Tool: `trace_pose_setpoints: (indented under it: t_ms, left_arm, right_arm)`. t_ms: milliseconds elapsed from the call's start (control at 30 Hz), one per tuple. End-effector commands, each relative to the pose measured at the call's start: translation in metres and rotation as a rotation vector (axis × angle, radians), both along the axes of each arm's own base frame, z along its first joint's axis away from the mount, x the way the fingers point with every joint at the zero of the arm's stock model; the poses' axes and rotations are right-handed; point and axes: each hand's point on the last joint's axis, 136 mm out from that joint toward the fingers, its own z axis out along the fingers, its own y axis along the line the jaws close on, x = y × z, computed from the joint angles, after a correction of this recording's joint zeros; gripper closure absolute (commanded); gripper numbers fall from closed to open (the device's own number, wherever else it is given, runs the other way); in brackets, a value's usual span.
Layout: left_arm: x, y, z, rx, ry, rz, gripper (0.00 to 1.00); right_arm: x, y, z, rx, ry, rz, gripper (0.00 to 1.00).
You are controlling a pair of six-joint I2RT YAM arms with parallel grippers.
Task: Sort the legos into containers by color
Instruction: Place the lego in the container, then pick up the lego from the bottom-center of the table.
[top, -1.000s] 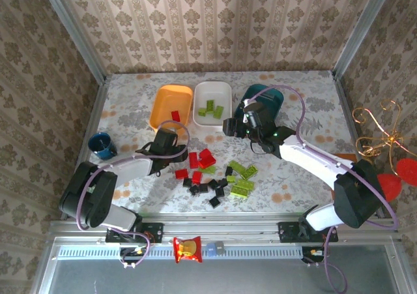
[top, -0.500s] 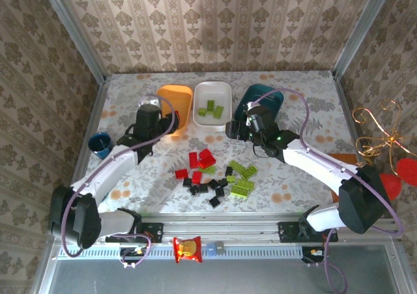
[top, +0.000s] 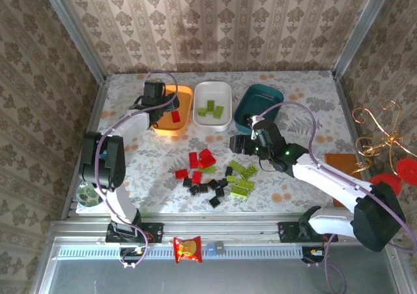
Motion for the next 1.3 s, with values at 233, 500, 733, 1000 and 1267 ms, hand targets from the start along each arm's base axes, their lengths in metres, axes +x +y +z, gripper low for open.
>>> trace_pose_setpoints:
  t_ms: [233, 500, 733, 1000, 1267]
  left_arm:
    - [-0.022, -0.021, 0.067, -0.092, -0.131, -0.084, 0.09]
    - [-0.107, -0.039, 0.101, -0.131, -0.253, -0.162, 0.0]
    - [-0.182, -0.016, 0.087, -0.16, -0.328, -0.127, 0.0]
    - [-0.225, -0.001, 0.065, -0.212, -0.348, -0.138, 0.0]
    - [-0.238, 0.008, 0.049, -0.192, -0.323, -0.137, 0.0]
  right_arm:
    - [-0.071, 0.021, -0.05, -0.054, 0.167, 0.202, 0.22]
    - [-0.066, 0.031, -0.058, -0.143, 0.183, 0.139, 0.36]
    - [-0.054, 0.035, -0.081, -0.229, 0.256, 0.035, 0.42]
    - [-0.044, 0.037, -0.097, -0.324, 0.282, -0.039, 0.43]
    - [-0.041, 0.047, -0.113, -0.38, 0.31, -0.034, 0.46]
